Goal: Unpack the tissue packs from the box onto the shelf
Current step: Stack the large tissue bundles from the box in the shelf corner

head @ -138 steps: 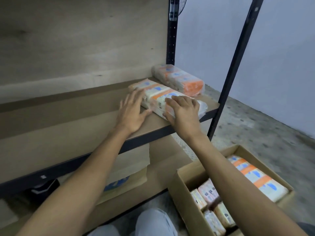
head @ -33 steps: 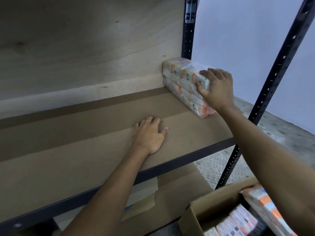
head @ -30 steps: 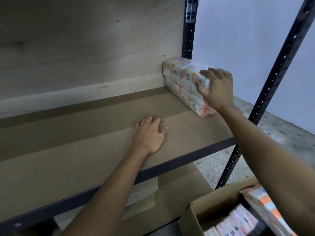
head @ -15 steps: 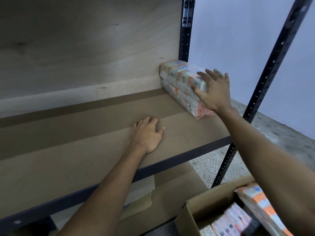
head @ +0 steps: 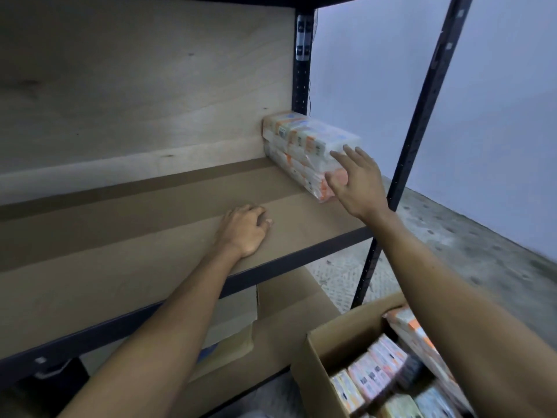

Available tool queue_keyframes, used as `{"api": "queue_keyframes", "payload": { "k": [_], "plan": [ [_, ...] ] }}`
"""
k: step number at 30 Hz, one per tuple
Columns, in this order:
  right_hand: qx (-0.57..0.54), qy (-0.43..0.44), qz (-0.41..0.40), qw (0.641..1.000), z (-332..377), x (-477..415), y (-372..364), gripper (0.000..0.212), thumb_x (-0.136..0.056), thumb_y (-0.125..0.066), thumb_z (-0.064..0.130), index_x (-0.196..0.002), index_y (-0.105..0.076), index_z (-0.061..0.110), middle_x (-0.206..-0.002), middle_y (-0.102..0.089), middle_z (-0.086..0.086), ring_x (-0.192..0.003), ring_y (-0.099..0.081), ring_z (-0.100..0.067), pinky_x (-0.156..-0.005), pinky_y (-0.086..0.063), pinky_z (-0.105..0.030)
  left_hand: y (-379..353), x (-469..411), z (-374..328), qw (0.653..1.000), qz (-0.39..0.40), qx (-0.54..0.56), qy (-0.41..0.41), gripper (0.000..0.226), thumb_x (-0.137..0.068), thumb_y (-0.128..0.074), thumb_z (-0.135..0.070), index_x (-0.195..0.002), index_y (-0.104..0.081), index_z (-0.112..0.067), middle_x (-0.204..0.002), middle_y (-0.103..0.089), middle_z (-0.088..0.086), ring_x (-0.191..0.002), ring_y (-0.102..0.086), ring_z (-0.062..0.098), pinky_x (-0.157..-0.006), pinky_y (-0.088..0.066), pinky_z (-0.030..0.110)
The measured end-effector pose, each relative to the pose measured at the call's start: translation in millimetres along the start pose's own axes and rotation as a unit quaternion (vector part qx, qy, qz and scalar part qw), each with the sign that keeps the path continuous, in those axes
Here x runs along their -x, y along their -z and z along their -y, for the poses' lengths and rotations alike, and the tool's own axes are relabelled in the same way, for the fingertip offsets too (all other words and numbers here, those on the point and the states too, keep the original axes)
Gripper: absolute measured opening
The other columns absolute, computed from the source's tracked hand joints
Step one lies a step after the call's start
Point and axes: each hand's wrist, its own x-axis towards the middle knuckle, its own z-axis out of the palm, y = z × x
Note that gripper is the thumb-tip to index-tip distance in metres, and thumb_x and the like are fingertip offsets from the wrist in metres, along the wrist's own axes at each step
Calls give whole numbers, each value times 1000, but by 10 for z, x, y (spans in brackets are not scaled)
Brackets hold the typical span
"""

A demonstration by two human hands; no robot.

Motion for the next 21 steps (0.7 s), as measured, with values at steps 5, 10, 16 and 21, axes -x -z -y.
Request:
{"api": "queue_keyframes", "payload": {
  "k": [5, 10, 16, 21],
  "plan": [
    [-5, 2, 23, 1000, 95, 422, 56, 43, -94, -45, 40, -132, -52, 22, -144, -46, -11, -138, -34, -30, -111, -31, -50, 8, 248, -164, 999, 16, 8, -36, 51, -98, -38, -47, -143, -43, -23, -154, -34, 1, -143, -26, 18, -115, -18, 35],
    [10, 1, 71, 997, 256, 940, 106, 46, -93, -51, 36, -135, -49, 17, -145, -45, -12, -138, -33, -32, -113, -28, -46, -13, 546, -405, 996, 13, 43, -76, 49, -98, -43, -43, -144, -42, -24, -155, -32, 0, -143, -25, 17, -115, -17, 31],
    [11, -27, 95, 995, 295, 1630, 171, 48, -93, -47, 40, -134, -51, 17, -143, -48, -9, -137, -36, -29, -112, -29, -45, -219, 941, -663, 982, 3, 57, -178, 51, -99, -41, -42, -147, -35, -27, -156, -28, -3, -146, -15, 15, -118, -4, 34],
    [30, -83, 133, 987, 58, 2272, 250, 46, -94, -48, 38, -137, -48, 19, -146, -44, -9, -138, -33, -29, -114, -28, -44, -580, 1182, -897, 972, 18, 22, -233, 50, -100, -38, -41, -147, -33, -27, -157, -27, -4, -147, -12, 15, -119, 1, 39]
  ]
}}
